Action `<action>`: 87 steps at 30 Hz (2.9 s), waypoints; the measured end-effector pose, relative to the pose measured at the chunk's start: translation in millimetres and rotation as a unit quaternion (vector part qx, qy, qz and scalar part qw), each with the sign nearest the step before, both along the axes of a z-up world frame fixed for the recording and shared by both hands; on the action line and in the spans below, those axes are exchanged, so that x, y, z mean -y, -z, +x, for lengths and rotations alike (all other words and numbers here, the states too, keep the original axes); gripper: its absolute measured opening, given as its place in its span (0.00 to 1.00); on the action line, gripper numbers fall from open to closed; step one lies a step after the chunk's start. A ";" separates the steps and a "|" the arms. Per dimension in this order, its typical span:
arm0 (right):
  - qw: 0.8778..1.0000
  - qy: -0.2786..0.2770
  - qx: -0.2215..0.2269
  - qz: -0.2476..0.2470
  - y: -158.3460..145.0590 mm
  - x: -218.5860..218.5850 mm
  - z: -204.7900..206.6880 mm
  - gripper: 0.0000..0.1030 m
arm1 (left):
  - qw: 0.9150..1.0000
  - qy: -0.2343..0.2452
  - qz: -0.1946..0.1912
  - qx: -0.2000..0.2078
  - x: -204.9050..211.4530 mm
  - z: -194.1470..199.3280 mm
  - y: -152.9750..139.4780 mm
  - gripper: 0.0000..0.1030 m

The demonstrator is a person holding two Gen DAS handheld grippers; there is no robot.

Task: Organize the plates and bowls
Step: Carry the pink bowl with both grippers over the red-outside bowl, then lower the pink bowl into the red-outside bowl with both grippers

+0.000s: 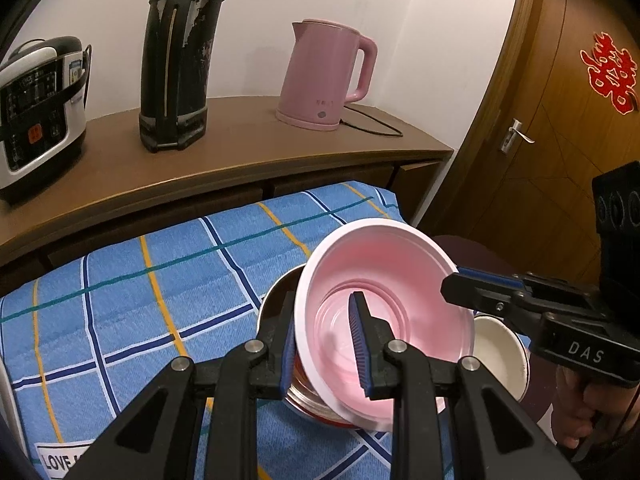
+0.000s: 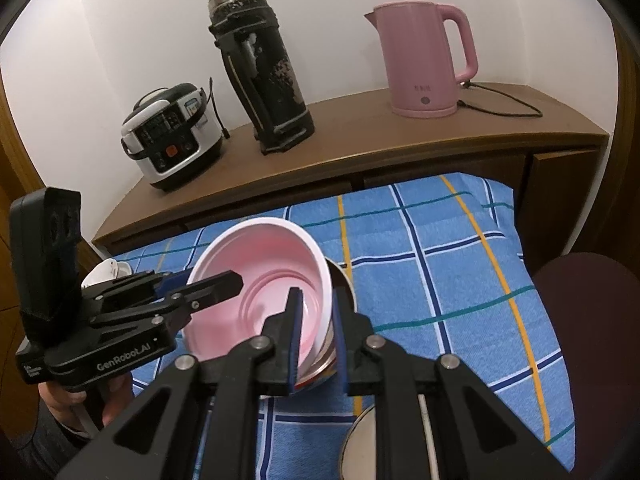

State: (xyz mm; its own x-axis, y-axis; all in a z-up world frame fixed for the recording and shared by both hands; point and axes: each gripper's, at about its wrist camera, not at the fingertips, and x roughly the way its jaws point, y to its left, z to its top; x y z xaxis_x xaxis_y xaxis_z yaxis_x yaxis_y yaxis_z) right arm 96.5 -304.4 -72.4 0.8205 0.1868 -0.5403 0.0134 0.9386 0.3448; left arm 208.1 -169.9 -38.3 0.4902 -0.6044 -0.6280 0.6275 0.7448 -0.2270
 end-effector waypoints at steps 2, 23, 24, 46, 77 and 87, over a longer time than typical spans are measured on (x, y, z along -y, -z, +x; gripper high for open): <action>1.000 0.000 -0.002 -0.001 0.3 -0.6 1.3 0.16 | 1.000 0.000 0.001 0.000 -0.3 0.3 -0.4 0.26; 1.000 0.001 -0.026 -0.005 7.0 -1.9 18.4 0.16 | 1.000 -0.002 0.012 -0.017 -1.6 4.6 6.6 0.26; 1.000 0.002 -0.027 -0.006 7.3 -1.8 19.2 0.16 | 1.000 -0.002 0.012 -0.017 -1.4 4.5 6.8 0.26; 0.998 0.005 -0.051 -0.021 10.3 -2.9 27.4 0.17 | 0.999 0.009 0.021 -0.027 1.6 7.1 11.1 0.26; 0.997 0.001 -0.068 -0.028 15.6 -1.5 36.6 0.17 | 0.998 0.016 0.032 -0.047 4.3 9.4 18.7 0.26; 0.997 0.002 -0.073 -0.036 19.0 -3.6 38.9 0.16 | 0.998 0.016 0.033 -0.045 4.0 9.0 18.8 0.26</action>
